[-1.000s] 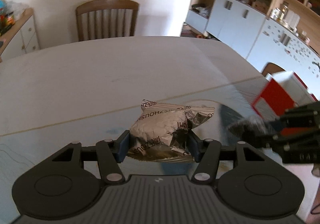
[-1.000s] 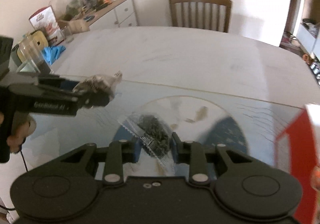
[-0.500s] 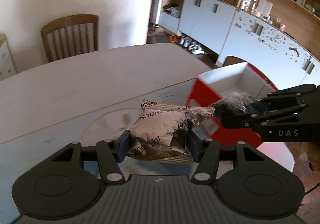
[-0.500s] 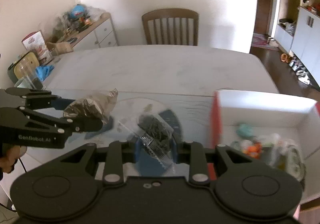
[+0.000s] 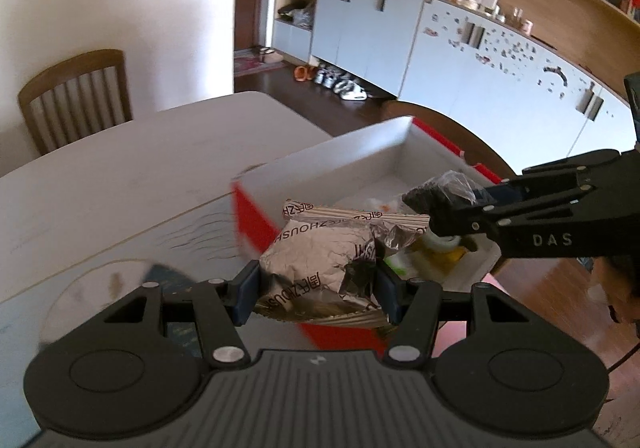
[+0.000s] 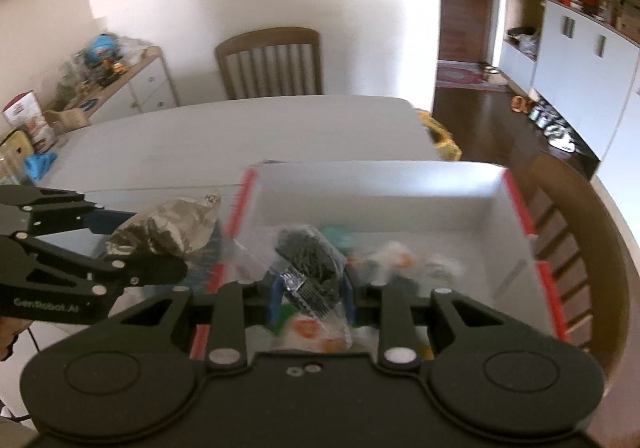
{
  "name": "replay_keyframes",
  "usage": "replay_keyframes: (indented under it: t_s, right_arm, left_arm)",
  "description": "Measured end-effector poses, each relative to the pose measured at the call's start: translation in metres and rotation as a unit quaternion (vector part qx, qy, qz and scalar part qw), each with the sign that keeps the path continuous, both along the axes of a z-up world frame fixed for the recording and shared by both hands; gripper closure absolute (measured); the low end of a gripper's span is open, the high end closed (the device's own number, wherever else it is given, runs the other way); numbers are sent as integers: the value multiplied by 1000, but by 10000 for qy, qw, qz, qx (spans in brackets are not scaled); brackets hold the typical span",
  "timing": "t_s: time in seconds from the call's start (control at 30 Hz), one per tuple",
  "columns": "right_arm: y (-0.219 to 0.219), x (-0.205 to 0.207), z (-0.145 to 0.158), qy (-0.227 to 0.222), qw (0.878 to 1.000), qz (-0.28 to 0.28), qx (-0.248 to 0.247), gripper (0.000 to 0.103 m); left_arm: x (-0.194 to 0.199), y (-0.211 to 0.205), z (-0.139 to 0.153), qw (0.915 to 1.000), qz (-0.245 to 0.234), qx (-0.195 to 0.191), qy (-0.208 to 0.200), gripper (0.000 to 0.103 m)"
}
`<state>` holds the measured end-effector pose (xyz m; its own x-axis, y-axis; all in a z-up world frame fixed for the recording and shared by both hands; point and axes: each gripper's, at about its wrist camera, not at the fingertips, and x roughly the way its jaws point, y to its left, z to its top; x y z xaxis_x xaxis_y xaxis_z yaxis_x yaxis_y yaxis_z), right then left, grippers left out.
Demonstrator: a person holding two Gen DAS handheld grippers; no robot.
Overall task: Organize objects
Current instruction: 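Carry the silver snack bag and clear bag over the red cardboard box, then lower and open both grippers to drop the two bags in the box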
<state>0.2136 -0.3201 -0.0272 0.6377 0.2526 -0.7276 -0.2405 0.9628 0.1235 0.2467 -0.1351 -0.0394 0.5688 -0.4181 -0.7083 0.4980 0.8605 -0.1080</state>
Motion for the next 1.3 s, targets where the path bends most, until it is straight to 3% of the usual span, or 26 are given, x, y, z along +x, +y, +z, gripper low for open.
replay_keyframes:
  t_s: [0.2,0.47,0.73,0.97,1.3]
  right_arm:
    - [-42,8,-18,79,9996,-231,-126,75]
    - [-62,29,-43,177,9993,-285,-162,74]
    - [-61,51,-63,184,9990,-253,-330,74]
    - [-65,58,-76,371,9982,-124,-445,72]
    - [-74,45,-68,457,9983,137,-324,59]
  left_arm:
    - [2,-49,-15,9997,-107,235,29,44]
    - [15,-90,-45,9974,-44,687,208,44]
    - [31,-108,-61,9950,149,973,168,44]
    - [43,-112,-73,9931,162,1079,420,44]
    - [37,-106,-70,9941,106,908,585,37]
